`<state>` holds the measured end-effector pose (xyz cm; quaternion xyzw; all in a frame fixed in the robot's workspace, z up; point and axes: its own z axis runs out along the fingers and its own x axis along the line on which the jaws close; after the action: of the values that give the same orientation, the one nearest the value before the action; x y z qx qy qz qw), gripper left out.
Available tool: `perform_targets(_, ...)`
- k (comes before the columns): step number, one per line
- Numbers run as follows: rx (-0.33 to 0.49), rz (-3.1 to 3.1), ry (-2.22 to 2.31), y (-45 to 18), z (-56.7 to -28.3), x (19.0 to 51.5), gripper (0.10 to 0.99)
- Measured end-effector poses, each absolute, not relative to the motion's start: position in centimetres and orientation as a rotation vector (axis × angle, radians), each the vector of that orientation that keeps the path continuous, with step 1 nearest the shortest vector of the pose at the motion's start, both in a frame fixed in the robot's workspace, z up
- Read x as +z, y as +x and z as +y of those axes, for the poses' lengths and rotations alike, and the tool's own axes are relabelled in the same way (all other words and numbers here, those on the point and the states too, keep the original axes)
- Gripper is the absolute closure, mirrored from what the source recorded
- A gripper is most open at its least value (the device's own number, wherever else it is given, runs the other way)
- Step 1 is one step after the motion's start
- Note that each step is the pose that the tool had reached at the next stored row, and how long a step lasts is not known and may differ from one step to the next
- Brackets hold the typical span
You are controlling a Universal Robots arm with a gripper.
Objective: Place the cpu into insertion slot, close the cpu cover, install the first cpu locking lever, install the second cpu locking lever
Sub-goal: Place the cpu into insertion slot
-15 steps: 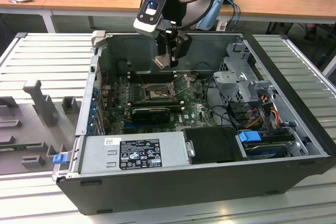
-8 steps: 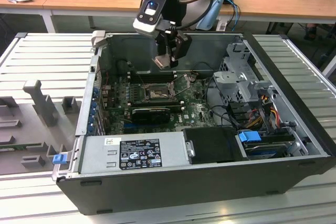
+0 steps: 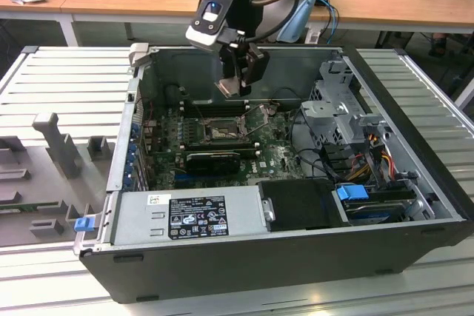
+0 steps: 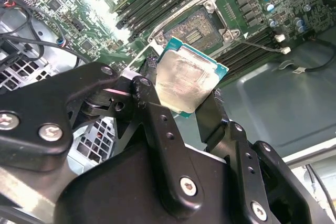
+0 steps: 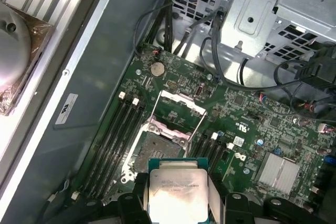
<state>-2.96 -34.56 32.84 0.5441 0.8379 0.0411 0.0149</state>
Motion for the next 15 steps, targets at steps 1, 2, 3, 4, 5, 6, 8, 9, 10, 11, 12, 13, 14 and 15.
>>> perform_targets(1, 0.128, 2.603, 1.7, -2.96, -34.56, 32.83, 0.545)
perform_targets(2, 0.128, 2.599, 1.707, -2.96, -34.56, 32.83, 0.545)
perform_targets(3, 0.128, 2.595, 1.712, -2.96, -34.56, 32.82, 0.545)
perform_targets(4, 0.128, 2.592, 1.716, -2.96, -34.56, 32.82, 0.545)
perform_targets(5, 0.127, 2.587, 1.724, -2.96, -34.56, 32.81, 0.545)
perform_targets(6, 0.127, 2.583, 1.728, -2.96, -34.56, 32.8, 0.545)
perform_targets(8, 0.127, 2.574, 1.741, -2.96, -34.56, 32.78, 0.545)
perform_targets(9, 0.127, 2.57, 1.747, -2.96, -34.56, 32.77, 0.545)
perform_targets(10, 0.127, 2.566, 1.753, -2.96, -34.56, 32.76, 0.545)
perform_targets(11, 0.126, 2.559, 1.762, -2.96, -34.56, 32.74, 0.545)
perform_targets(12, 0.126, 2.554, 1.77, -2.96, -34.56, 32.72, 0.545)
perform_targets(13, 0.126, 2.551, 1.774, -2.96, -34.56, 32.71, 0.545)
perform_targets(14, 0.126, 2.548, 1.777, -2.96, -34.56, 32.69, 0.545)
perform_targets(15, 0.126, 2.546, 1.78, -2.96, -34.56, 32.64, 0.545)
